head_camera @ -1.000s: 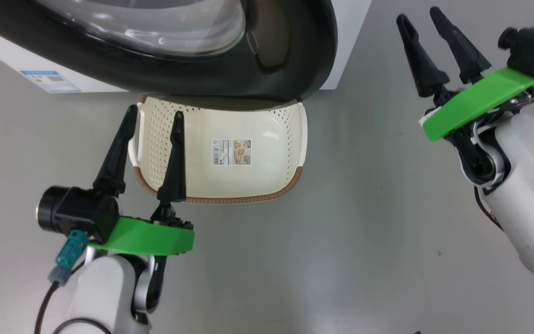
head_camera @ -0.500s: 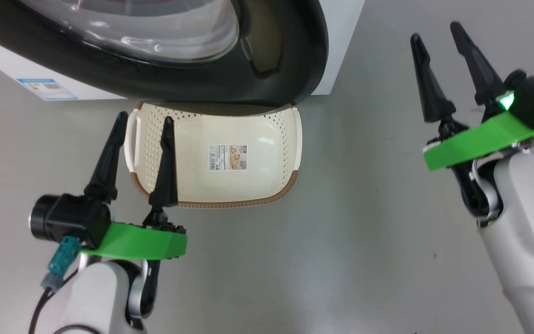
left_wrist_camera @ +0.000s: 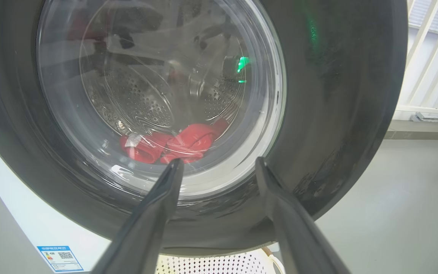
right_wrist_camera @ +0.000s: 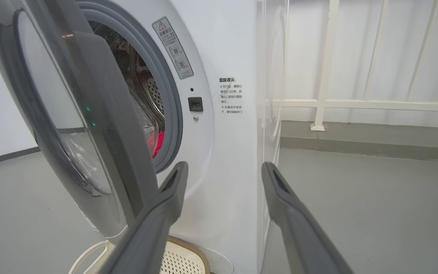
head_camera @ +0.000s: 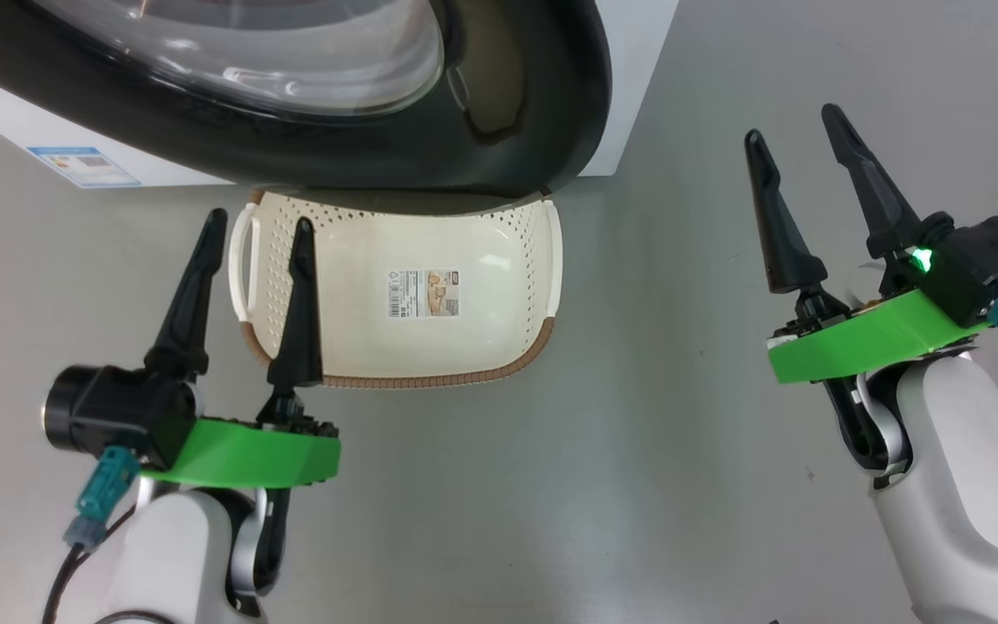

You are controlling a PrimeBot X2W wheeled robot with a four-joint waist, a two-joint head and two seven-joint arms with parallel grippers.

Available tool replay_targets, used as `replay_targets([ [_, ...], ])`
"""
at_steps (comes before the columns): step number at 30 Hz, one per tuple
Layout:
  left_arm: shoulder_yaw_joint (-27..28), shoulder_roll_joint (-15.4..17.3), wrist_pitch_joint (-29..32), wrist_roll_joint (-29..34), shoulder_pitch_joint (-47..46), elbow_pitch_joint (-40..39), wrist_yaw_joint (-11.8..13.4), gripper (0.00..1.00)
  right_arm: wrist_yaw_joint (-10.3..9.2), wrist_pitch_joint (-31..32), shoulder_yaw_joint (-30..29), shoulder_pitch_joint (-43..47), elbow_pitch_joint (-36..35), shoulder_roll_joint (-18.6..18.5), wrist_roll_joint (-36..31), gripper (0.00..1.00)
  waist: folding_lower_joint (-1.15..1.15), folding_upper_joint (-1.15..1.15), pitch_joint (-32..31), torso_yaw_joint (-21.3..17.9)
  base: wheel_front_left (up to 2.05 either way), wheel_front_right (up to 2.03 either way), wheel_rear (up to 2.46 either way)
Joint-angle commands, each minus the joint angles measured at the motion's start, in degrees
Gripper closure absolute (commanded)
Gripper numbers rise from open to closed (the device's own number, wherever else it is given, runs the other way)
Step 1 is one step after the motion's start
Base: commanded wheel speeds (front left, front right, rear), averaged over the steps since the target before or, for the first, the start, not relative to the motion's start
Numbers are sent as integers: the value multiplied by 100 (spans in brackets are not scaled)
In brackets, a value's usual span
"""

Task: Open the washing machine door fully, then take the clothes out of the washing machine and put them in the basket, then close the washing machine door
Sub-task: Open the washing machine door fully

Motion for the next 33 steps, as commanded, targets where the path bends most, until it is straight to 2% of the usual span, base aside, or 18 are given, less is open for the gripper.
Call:
replay_targets([
  [1, 190, 110, -27, 77, 72, -189, 8, 0, 37, -35, 71, 126, -204, 72, -77, 0, 0, 0, 27, -16, 0, 0, 0],
  [24, 219, 127, -27, 159, 38, -200, -39, 0, 37, -36, -2, 198, -360, 182, -23, 0, 0, 0, 7, -30, 0, 0, 0],
  [25, 208, 126, -27, 163, 41, -201, -38, 0, 37, -36, -2, 191, -373, 196, 43, 23, 0, 0, 5, -22, 0, 0, 0],
  [26, 196, 125, -27, 168, 44, -208, -33, 0, 37, -36, 25, 185, -371, 207, 113, 78, 0, 0, 3, -15, 0, 0, 0],
  [27, 186, 124, -27, 171, 47, -214, -28, 0, 37, -36, 97, 176, -355, 199, 158, 100, 0, 0, 0, -9, 0, 0, 0],
  [30, 172, 121, -27, 166, 62, -233, -18, 0, 37, -36, 244, 104, -340, 189, 388, 100, 0, 0, -7, 3, 0, 0, 0],
  [33, 161, 119, -27, 153, 69, -253, -20, 0, 37, -36, 439, -57, -296, 203, 901, 100, 0, 0, 6, 6, 0, 0, 0],
])
